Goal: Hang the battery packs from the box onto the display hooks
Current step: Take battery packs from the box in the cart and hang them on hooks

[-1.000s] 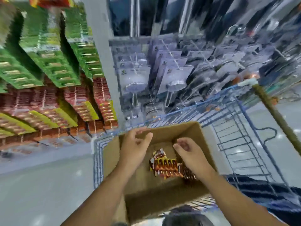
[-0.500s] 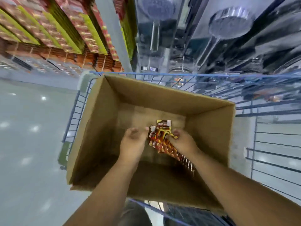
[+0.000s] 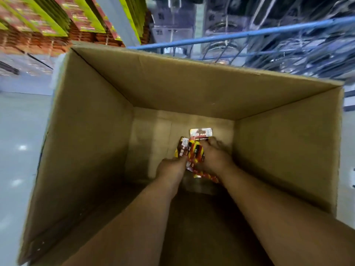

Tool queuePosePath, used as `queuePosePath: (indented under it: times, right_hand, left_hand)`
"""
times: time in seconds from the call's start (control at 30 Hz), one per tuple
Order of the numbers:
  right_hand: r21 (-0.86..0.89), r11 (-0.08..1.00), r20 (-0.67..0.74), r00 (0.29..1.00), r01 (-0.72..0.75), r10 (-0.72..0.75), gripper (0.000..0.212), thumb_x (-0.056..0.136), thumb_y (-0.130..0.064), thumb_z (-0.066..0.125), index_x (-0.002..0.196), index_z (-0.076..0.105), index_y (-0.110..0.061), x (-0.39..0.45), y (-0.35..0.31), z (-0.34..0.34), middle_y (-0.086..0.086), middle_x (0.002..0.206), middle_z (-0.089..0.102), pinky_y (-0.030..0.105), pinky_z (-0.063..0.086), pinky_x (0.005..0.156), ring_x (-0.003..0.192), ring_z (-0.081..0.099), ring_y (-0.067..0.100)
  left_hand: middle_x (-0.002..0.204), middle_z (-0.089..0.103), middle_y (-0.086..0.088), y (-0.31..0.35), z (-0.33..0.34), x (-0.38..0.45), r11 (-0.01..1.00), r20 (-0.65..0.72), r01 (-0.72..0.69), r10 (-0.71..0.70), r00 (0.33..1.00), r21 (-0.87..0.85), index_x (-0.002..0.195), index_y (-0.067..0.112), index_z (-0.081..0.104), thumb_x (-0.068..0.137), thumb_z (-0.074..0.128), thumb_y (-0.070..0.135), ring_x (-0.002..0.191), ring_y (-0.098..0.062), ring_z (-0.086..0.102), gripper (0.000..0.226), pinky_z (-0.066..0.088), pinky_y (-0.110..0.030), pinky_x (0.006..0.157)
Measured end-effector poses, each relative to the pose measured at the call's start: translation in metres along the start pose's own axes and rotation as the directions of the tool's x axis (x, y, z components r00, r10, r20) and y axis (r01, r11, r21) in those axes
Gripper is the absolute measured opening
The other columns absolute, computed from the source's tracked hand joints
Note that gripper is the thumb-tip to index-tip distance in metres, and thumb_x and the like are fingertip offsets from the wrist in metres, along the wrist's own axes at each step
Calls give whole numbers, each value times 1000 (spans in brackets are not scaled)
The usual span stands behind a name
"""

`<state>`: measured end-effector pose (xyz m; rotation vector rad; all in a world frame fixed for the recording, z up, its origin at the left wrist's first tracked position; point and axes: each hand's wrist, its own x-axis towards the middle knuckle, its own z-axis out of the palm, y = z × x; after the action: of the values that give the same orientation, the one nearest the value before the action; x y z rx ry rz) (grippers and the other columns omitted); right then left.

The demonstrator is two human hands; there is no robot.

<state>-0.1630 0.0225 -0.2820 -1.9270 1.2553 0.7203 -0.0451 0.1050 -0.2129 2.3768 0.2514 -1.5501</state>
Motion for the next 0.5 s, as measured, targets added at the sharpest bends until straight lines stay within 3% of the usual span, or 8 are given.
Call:
queuePosePath:
  times: [0.1, 0.17, 0.3, 0.4, 0.5]
  right_hand:
    - [-10, 1000, -53, 998, -28, 27, 113, 71, -57, 88, 161, 28, -22, 0, 5, -4, 12, 164, 25, 42, 34, 120, 149, 28, 34]
    - [77, 992, -90, 991, -96, 102, 115, 71, -52, 90, 161, 25, -22, -2, 12, -11, 10, 163, 22, 43, 37, 119, 149, 27, 34]
    - [372, 895, -63, 955, -246, 288, 116, 71, -54, 89, 161, 24, -20, -1, 22, -27, 11, 163, 23, 45, 43, 115, 148, 34, 34]
    - [471, 820, 0, 929, -326, 370, 116, 68, -60, 88, 159, 27, -23, 5, 25, -31, 9, 157, 42, 47, 48, 110, 140, 48, 34]
    - [550, 779, -59, 917, -300, 395, 105, 67, -51, 92, 151, 35, -23, 4, 27, -26, 6, 145, 54, 45, 50, 105, 133, 55, 32]
  left_hand:
    - [114, 71, -9, -6, 18, 16, 998, 88, 48, -50, 995, 29, 118, 10, 69, 81, 78, 56, 105, -32, 66, 60, 57, -42, 94]
    - [113, 72, -10, -4, 29, 25, 995, 149, 89, -96, 984, 50, 120, 11, 72, 69, 79, 54, 104, -31, 67, 67, 58, -43, 94]
    - [106, 61, -11, -1, 53, 32, 984, 232, 177, -180, 956, 35, 115, 6, 61, 101, 62, 46, 107, -31, 60, 42, 52, -40, 91]
    - [133, 63, -10, -5, 70, 44, 990, 211, 140, -138, 968, 2, 138, 16, 57, 94, 67, 58, 124, -31, 58, 62, 51, -38, 99]
    - [137, 66, -11, -16, 85, 74, 991, 208, 103, -82, 975, -88, 142, 12, 60, 93, 72, 50, 122, -31, 67, 63, 57, -32, 72]
